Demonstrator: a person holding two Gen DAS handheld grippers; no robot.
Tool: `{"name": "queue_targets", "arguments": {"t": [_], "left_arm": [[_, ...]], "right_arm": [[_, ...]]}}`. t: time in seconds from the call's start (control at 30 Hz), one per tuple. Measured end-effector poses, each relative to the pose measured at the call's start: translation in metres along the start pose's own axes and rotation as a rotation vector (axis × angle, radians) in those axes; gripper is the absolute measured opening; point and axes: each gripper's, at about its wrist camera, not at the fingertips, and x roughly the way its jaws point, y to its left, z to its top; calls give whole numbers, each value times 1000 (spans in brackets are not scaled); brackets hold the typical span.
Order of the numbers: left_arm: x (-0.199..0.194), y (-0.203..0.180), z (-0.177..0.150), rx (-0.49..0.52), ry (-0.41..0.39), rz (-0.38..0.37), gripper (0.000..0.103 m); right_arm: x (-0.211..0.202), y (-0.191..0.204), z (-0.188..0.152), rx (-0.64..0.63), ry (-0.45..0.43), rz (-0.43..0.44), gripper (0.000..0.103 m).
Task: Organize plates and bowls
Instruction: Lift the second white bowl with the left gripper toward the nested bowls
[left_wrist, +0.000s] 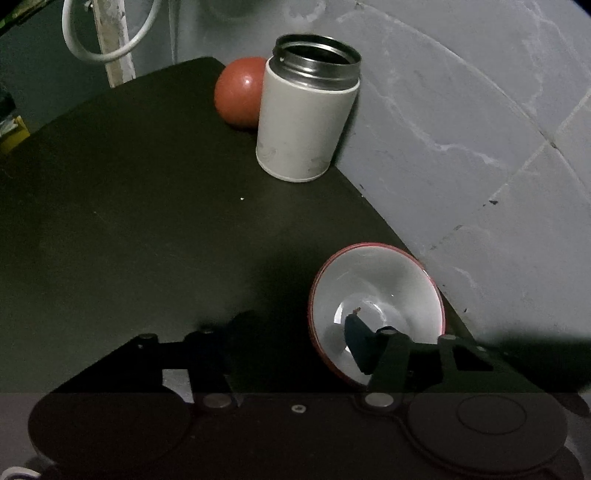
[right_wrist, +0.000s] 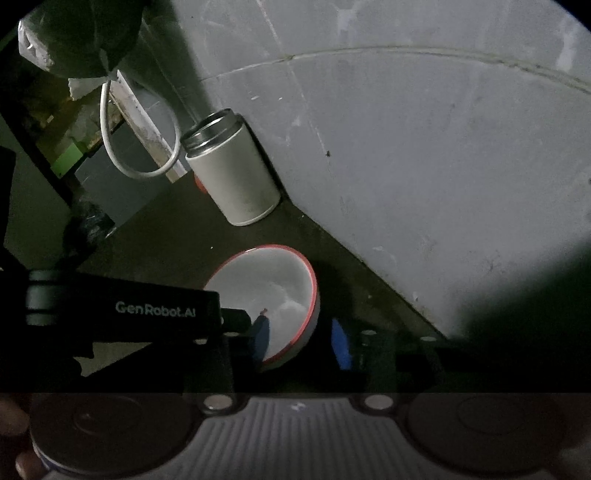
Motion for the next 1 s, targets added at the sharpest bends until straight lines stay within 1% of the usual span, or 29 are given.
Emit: {"name": "queue_targets", "arguments": {"t": [0.07,0.1,0.2,0.23,0.3,0.37,0.47,0.57,1.0], "left_arm": [[-1,1,-1,-13,-2,-30,41],[-1,2,-2,-23,0,-41,38],[-2,5,-5,-40,-3,-70,26],[-2,5,-6,-45,-4,-80,21],[-3,7,-9,-46,-9,-75,19],[-6,8,-12,-44,-18,-69,15],[-11,7,-17,-50,-29,-68,11],[-19,7,-26,-57,-49,-68,11],[-81,5,-52,-87,-180,-73,11]], "right_arm": [[0,1,0,-5,1,9,34],[0,2,0,-7,2,12,33],[-1,4,-1,-25,0,15,32],[-1,4,-2,-29,2,18,30],[-1,4,-2,-39,2,20,28],[-3,4,-3,-51,-2,19,24],[-7,0,-6,-46,7,30,21],[-14,1,-7,-56,-1,45,20],[-69,7,-8,-127,-79,148,20]]}}
